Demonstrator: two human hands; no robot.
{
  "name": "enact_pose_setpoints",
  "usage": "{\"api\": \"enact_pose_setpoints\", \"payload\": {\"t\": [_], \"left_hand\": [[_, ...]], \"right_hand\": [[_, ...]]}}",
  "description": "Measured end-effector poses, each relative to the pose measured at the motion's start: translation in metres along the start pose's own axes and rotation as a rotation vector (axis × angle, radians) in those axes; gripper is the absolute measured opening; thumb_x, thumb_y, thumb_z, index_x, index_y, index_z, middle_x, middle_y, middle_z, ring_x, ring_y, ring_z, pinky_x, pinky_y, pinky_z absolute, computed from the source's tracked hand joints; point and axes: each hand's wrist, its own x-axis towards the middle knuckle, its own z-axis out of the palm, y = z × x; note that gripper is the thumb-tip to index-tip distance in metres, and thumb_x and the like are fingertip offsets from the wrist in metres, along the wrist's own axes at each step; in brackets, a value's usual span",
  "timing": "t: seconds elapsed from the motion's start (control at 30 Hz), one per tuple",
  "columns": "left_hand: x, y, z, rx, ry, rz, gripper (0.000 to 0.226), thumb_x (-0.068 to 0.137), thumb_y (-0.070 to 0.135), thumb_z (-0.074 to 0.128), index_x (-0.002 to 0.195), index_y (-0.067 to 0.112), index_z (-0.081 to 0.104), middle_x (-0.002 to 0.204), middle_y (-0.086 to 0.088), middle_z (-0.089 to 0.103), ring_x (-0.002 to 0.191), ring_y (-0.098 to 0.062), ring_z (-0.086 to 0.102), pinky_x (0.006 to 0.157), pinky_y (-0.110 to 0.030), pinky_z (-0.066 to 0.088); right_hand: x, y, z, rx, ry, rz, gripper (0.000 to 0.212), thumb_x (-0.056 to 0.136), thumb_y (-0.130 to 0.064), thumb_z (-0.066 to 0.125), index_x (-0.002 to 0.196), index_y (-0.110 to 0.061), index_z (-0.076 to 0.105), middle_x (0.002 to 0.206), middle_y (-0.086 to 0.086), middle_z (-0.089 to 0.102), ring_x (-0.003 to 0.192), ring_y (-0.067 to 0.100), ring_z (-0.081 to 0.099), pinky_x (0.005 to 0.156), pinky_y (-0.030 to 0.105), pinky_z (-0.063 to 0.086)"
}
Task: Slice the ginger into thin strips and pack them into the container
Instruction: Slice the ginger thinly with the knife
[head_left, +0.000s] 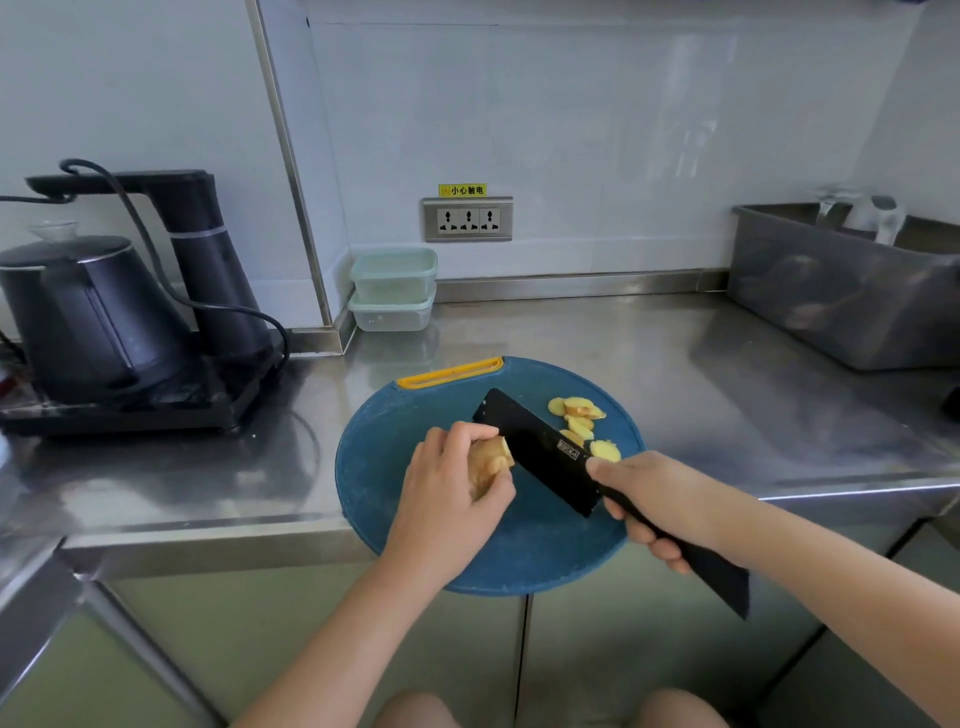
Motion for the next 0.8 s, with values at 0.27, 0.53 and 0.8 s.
{"api": "enact_pose_setpoints", "payload": {"t": [0.27,0.53,0.8], "left_hand": [[0.004,0.003,-0.004,-0.019,-0.059,-0.049,0.031,0.088,0.038,0.057,0.116,0.039,0.045,0.11,0.014,0.044,0.106,-0.005,0.044,0.086,-0.023,0.039],[0.004,0.003,-0.005,-0.022,-0.081,-0.081,0.031,0.085,0.039,0.059,0.112,0.044,0.045,0.11,0.017,0.045,0.107,-0.002,0.044,0.087,-0.023,0.04],[0.003,0.005,-0.004,-0.034,-0.063,-0.111,0.03,0.084,0.04,0.062,0.111,0.043,0.048,0.108,0.018,0.047,0.105,-0.001,0.046,0.083,-0.022,0.04]], "right_hand": [[0.014,0.002,-0.024,0.038,0.01,-0.045,0.043,0.098,-0.047,0.042,0.073,-0.013,0.047,0.048,0.001,0.04,0.035,0.014,0.031,0.035,0.021,0.03],[0.013,0.002,-0.026,0.141,-0.03,-0.147,0.027,0.094,-0.034,0.057,0.082,-0.011,0.048,0.051,-0.001,0.041,0.038,0.012,0.033,0.037,0.021,0.034],[0.013,-0.017,-0.029,0.327,-0.015,-0.188,0.017,0.097,-0.018,0.052,0.083,-0.008,0.047,0.049,0.0,0.044,0.037,0.012,0.035,0.037,0.02,0.034]]}}
